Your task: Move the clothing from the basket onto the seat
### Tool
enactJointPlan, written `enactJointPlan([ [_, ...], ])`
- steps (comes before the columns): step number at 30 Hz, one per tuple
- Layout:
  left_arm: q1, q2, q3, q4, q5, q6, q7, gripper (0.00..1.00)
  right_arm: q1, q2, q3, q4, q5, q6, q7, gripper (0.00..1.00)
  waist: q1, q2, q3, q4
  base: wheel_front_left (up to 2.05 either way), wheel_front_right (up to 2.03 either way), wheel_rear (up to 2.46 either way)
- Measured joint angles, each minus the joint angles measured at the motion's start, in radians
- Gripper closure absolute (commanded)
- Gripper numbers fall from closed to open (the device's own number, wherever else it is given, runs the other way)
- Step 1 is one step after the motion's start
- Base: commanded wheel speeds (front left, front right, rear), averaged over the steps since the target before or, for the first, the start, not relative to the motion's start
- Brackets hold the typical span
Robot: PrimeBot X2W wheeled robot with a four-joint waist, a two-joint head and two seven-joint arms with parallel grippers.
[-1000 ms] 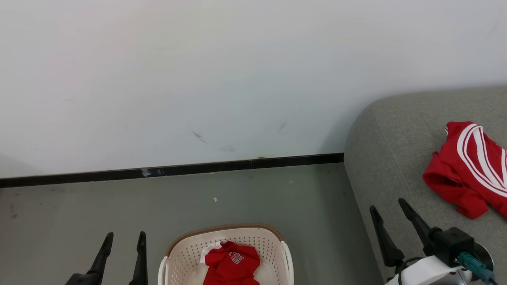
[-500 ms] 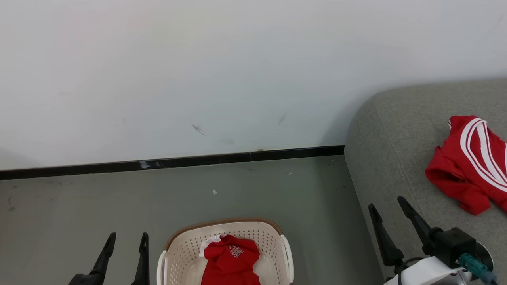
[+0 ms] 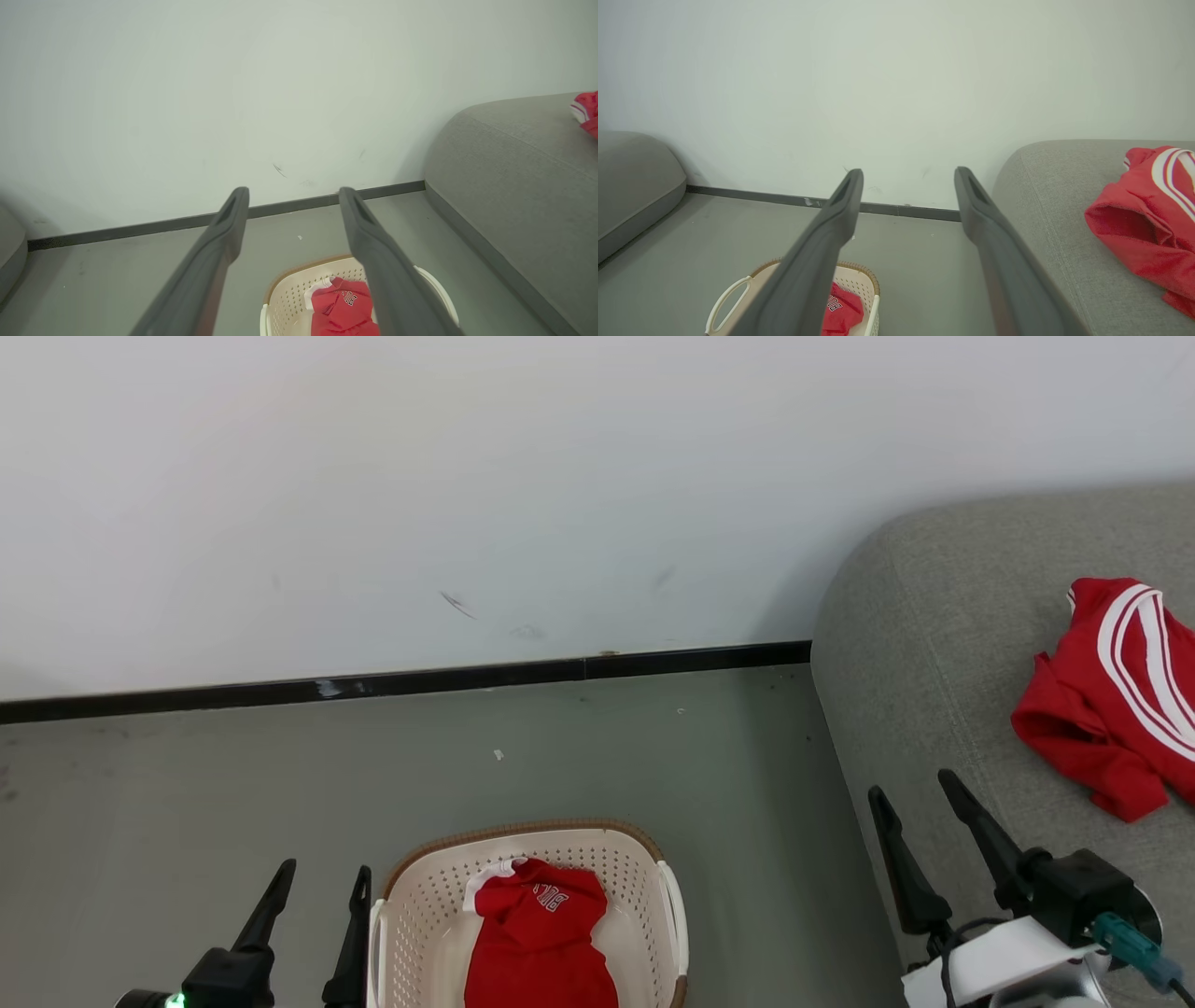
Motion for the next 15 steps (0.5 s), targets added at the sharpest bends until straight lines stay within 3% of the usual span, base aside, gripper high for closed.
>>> enactJointPlan([
  [15, -0.133, -0.021, -0.083, 0.044, 0.028, -0.044, 0.036, 0.0, -0.08, 0.0, -0.011, -0.036, -0.005, 0.0, 0.004, 0.0, 0.0, 0.0, 0.103, -0.011, 0.0, 0.0, 0.0],
])
